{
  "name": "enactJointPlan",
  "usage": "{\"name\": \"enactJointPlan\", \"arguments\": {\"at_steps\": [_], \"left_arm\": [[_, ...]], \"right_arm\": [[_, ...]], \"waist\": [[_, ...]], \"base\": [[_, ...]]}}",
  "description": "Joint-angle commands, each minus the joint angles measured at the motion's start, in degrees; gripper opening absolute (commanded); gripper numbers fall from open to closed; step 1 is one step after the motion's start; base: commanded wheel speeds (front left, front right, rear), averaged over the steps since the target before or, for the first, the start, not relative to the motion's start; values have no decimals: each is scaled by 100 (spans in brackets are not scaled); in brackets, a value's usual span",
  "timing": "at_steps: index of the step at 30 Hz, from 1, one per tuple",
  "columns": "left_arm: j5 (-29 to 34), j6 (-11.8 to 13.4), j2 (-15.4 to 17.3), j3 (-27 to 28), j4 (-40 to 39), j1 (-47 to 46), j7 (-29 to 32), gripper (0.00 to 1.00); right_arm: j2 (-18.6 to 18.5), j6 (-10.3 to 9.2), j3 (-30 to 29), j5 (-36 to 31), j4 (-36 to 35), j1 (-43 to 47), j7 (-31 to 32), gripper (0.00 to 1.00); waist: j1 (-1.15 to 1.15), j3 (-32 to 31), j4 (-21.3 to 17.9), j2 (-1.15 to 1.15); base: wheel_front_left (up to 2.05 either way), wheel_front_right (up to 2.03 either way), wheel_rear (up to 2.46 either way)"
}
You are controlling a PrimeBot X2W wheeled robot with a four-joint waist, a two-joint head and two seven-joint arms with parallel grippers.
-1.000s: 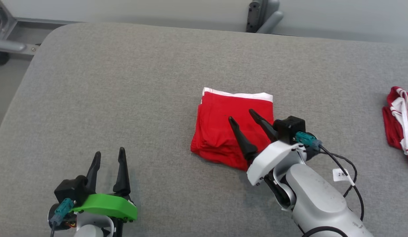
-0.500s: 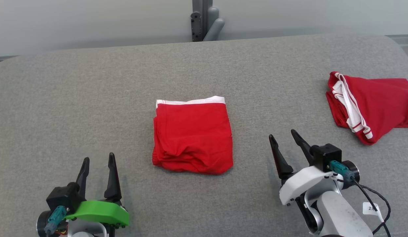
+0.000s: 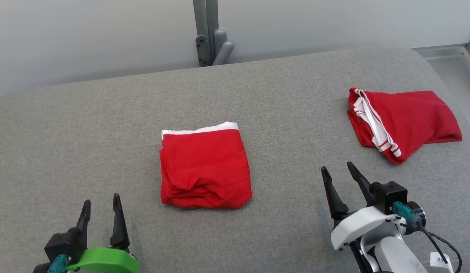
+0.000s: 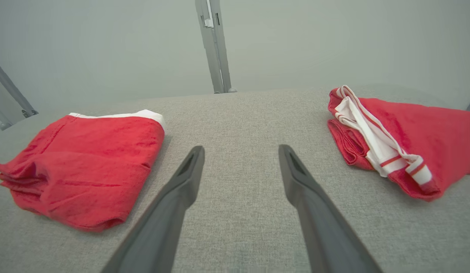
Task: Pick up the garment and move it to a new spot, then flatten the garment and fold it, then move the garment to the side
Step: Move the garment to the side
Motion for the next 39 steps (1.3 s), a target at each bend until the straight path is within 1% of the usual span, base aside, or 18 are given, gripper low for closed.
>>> {"name": "enactJointPlan", "arguments": {"at_steps": [1, 11, 17, 20, 25, 29, 32, 33, 34, 37, 39], "left_arm": [[26, -12, 23, 27, 9, 132, 3, 100], [87, -54, 23, 17, 25, 230, 3, 100], [76, -66, 23, -185, 27, 131, 3, 100], [89, -63, 23, -348, 31, 31, 3, 100], [168, -67, 23, -685, 32, -176, 3, 100], [201, -10, 22, -865, 34, -307, 3, 100], [186, 4, 22, -967, 50, -359, 3, 100], [167, 20, 20, -976, 50, -370, 3, 100], [167, 20, 20, -976, 50, -370, 3, 100], [137, 54, 21, -1021, 40, -372, 3, 100], [126, 64, 20, -1029, 22, -365, 3, 100]], "right_arm": [[-18, -2, -17, 47, -51, 116, -11, 100], [-17, -2, 66, 110, -87, 246, -11, 100], [-16, -2, 270, 143, 86, 108, -11, 100], [-17, -2, 417, 289, 259, -106, -11, 100], [-17, -2, 581, 532, 523, -526, -11, 100], [-17, -2, 590, 632, 843, -899, -10, 100], [-20, -2, 488, 701, 1175, -1156, -11, 100], [-18, -2, 488, 743, 1302, -1227, -11, 100], [-18, -2, 488, 743, 1302, -1227, -11, 100], [-20, -2, 377, 804, 1676, -1413, -11, 100], [-19, -2, 411, 898, 1972, -1492, -10, 100]], "waist": [[0, -62, -30, 0], [0, -106, 59, 0], [0, 54, 305, 0], [0, 227, 547, 0], [0, 587, 1074, 0], [0, 806, 1528, 0], [0, 920, 1864, 0], [0, 943, 1952, 0], [0, 943, 1952, 0], [0, 1002, 2198, 0], [0, 1018, 2304, 0]], "base": [[0, 0, 0], [0, 0, 0], [0, 0, 0], [0, 0, 0], [0, 0, 0], [0, 0, 0], [0, 0, 0], [0, 0, 0], [0, 0, 0], [0, 0, 0], [0, 0, 0]]}}
